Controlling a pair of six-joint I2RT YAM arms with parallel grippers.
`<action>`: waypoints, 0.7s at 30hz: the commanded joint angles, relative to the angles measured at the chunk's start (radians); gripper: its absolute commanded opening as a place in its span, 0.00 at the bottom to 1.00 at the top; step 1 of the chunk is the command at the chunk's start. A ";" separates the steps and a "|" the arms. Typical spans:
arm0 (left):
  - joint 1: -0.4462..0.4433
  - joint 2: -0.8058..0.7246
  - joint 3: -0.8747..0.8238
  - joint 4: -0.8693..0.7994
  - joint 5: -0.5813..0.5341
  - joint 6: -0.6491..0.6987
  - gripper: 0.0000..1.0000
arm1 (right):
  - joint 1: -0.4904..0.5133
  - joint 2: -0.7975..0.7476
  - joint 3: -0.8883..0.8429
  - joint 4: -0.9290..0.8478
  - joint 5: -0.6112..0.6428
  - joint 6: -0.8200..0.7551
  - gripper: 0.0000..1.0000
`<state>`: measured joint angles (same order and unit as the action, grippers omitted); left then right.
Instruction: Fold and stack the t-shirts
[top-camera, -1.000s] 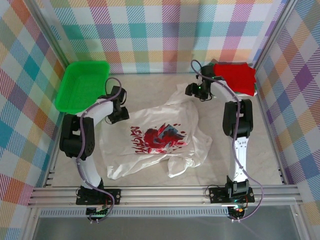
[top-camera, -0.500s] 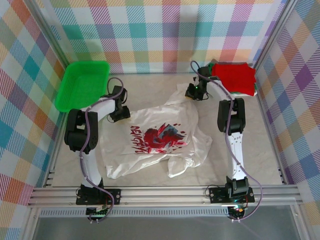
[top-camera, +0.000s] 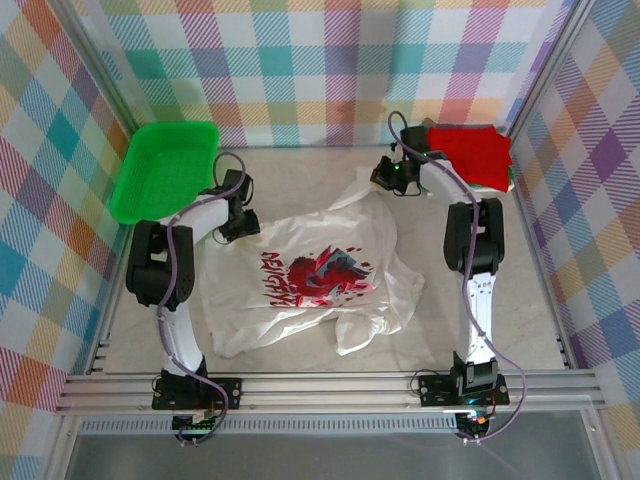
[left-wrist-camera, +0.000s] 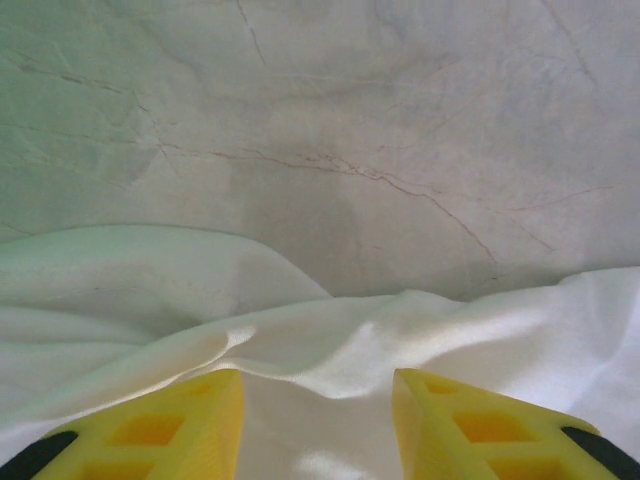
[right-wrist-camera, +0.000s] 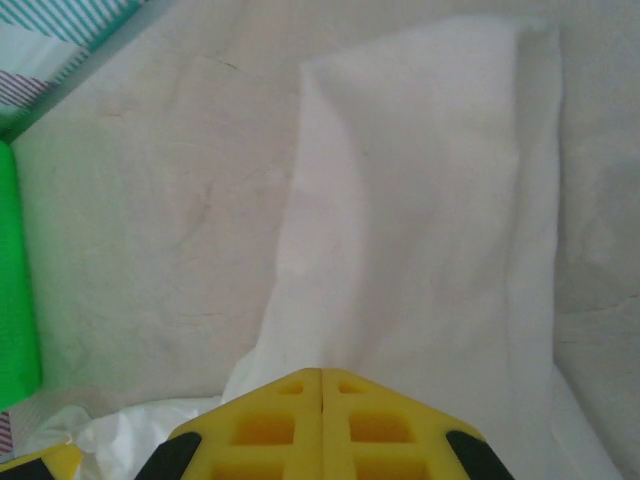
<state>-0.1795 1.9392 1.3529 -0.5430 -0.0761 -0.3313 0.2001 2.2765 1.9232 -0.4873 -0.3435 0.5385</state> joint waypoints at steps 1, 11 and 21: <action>0.012 -0.044 -0.006 -0.003 -0.016 0.015 0.44 | 0.018 -0.024 0.029 0.020 -0.008 0.007 0.00; 0.018 -0.018 0.069 -0.037 -0.055 0.049 0.44 | 0.105 0.413 0.783 0.044 -0.049 0.006 0.23; 0.025 -0.065 0.053 -0.054 -0.065 0.036 0.46 | 0.104 0.239 0.648 0.045 -0.054 -0.114 0.65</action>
<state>-0.1677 1.9263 1.4307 -0.5732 -0.1223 -0.2977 0.3134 2.6709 2.6392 -0.4007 -0.4015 0.5358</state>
